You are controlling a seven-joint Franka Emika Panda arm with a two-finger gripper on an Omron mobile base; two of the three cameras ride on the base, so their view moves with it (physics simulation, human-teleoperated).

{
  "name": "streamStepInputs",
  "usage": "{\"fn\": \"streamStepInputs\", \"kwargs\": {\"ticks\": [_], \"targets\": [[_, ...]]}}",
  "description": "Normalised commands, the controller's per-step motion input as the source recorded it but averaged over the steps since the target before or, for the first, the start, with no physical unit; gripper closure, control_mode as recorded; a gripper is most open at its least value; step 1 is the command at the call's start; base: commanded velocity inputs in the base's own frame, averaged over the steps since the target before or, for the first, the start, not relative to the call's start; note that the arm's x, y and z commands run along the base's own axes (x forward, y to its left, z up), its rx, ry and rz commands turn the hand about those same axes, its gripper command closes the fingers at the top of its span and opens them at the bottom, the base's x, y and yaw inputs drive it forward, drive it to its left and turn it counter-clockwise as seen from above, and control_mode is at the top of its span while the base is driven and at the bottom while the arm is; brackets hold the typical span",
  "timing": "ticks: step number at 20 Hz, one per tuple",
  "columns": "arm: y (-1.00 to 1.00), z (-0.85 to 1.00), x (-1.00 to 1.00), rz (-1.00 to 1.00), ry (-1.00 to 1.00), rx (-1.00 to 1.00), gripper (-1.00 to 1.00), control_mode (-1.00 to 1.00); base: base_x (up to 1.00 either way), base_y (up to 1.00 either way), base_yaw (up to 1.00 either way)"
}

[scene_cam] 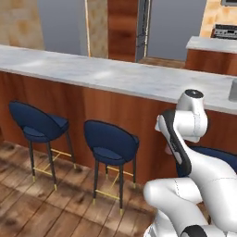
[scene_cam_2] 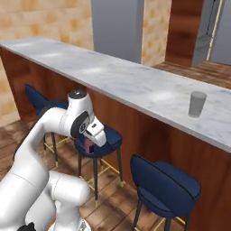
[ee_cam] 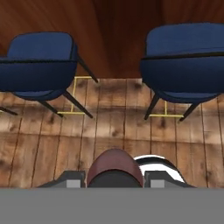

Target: There is a wine glass and glass cup on the dining counter. Place the wine bottle next to the wine glass and the juice bottle next to the glass cup.

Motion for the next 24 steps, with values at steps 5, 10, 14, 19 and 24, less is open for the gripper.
{"fn": "streamStepInputs", "kwargs": {"ticks": [5,10,14,19,24], "targets": [[0.00,0.00,0.00,0.00,0.00,0.00,1.00,1.00,0.55,0.30,-0.51],[0.00,0.00,0.00,0.00,0.00,0.00,1.00,1.00,0.62,0.30,-0.42],[0.00,0.00,0.00,0.00,0.00,0.00,1.00,1.00,0.60,0.44,-0.35],[0.00,0.00,0.00,0.00,0.00,0.00,1.00,1.00,0.64,0.34,-0.30],[0.00,0.00,0.00,0.00,0.00,0.00,1.00,1.00,0.58,0.22,-0.24]]}}
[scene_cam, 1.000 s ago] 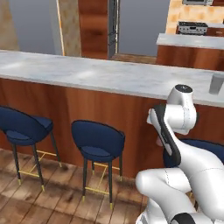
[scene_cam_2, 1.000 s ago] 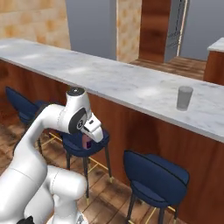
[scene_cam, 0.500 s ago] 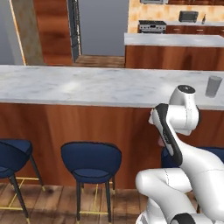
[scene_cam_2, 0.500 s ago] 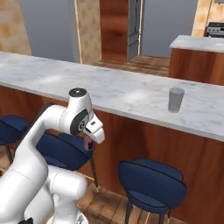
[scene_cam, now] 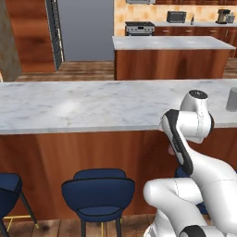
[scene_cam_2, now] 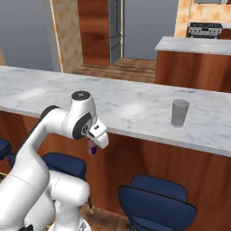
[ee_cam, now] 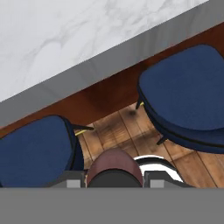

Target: There is a wine glass and glass cup on the dining counter. Place the wine bottle next to the wine glass and the juice bottle next to the glass cup.

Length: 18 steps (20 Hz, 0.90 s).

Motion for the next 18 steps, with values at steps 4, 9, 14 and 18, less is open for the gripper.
{"fn": "streamStepInputs", "kwargs": {"ticks": [4,9,14,18], "targets": [[0.00,0.00,0.00,0.00,0.00,0.00,1.00,1.00,0.44,0.09,-0.13],[0.00,0.00,0.00,0.00,0.00,0.00,1.00,1.00,0.23,0.04,-0.11],[0.00,0.00,0.00,0.00,0.00,0.00,1.00,1.00,0.01,0.00,-0.01],[0.00,0.00,0.00,0.00,0.00,0.00,1.00,1.00,0.00,0.00,0.00]]}}
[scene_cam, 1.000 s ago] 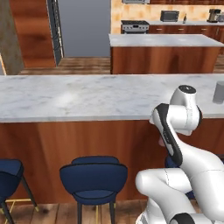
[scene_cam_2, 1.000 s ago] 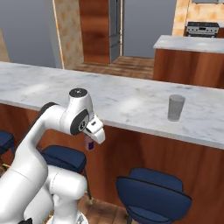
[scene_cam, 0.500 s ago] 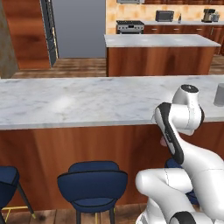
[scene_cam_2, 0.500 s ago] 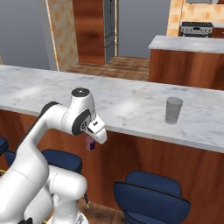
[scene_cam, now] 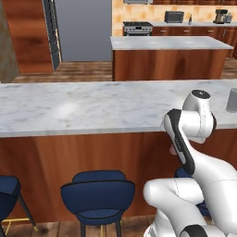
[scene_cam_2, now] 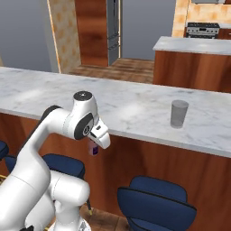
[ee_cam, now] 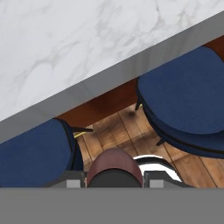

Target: There is a wine glass and glass cup on the dining counter. Place the wine bottle next to the wine glass and the juice bottle next to the glass cup.

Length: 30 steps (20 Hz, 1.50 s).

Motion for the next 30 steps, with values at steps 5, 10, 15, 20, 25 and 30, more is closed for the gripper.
{"fn": "streamStepInputs", "kwargs": {"ticks": [5,10,15,20,25,30], "targets": [[0.00,0.00,0.00,0.00,0.00,0.00,1.00,1.00,0.00,0.00,0.00],[0.00,0.00,0.00,0.00,0.00,0.00,1.00,1.00,0.00,0.00,0.00],[0.01,0.11,-0.07,0.00,-0.03,-0.02,1.00,-1.00,0.00,0.00,0.00],[0.01,0.36,-0.07,0.00,0.00,-0.05,1.00,-1.00,0.00,0.00,0.00],[0.00,0.39,-0.15,-0.01,0.00,-0.05,1.00,-1.00,0.00,0.00,0.00],[-0.01,0.42,-0.25,-0.01,0.00,-0.01,1.00,-1.00,0.00,0.00,0.00]]}}
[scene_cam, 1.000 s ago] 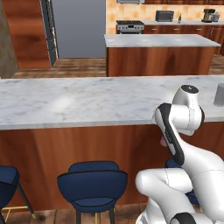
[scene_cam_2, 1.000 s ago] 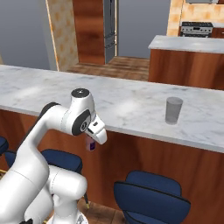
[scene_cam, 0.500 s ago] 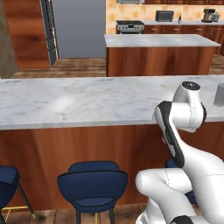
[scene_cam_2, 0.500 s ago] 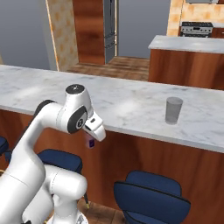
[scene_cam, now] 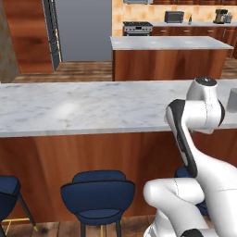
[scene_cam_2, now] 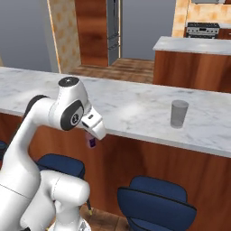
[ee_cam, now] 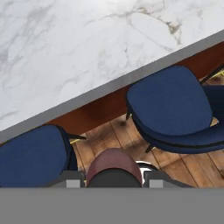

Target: There is a wine glass and glass cup on the dining counter. Place the wine bottle next to the wine glass and the juice bottle next to the glass cup.

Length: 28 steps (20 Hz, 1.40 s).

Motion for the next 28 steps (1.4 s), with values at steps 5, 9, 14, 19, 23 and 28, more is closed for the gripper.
{"fn": "streamStepInputs", "kwargs": {"ticks": [5,9,14,19,23,28], "targets": [[-0.11,0.38,-0.15,-0.11,-0.03,-0.01,1.00,-1.00,0.00,0.00,0.00],[-0.17,0.35,0.00,-0.22,-0.01,-0.05,1.00,-1.00,0.00,0.00,0.00],[-0.19,0.32,0.05,-0.24,-0.03,-0.05,1.00,-1.00,0.00,0.00,0.00],[-0.27,0.22,0.30,-0.33,0.00,0.00,1.00,-1.00,0.00,0.00,0.00],[-0.29,0.25,0.33,-0.31,0.04,0.00,1.00,-1.00,0.00,0.00,0.00],[-0.38,0.16,0.32,-0.22,0.00,0.01,1.00,-1.00,0.00,0.00,0.00]]}}
